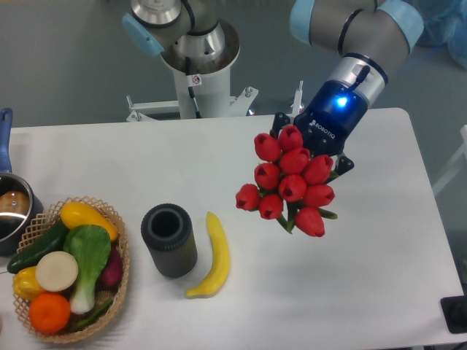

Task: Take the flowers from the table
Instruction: 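Lift the red tulip bunch high above the table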

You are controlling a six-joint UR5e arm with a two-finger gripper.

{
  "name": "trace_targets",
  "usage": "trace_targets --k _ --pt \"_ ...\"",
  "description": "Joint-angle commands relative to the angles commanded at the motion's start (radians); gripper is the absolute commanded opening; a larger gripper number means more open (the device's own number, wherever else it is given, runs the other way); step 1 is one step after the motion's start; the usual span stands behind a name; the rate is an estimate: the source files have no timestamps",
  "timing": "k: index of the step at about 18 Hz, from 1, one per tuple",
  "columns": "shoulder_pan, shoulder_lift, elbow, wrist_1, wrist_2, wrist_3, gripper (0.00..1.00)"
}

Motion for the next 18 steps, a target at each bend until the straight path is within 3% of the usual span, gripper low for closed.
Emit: trace_targets --k 18 --pt "0.003 -0.002 -0.012 0.005 0.000 -0.006 0.44"
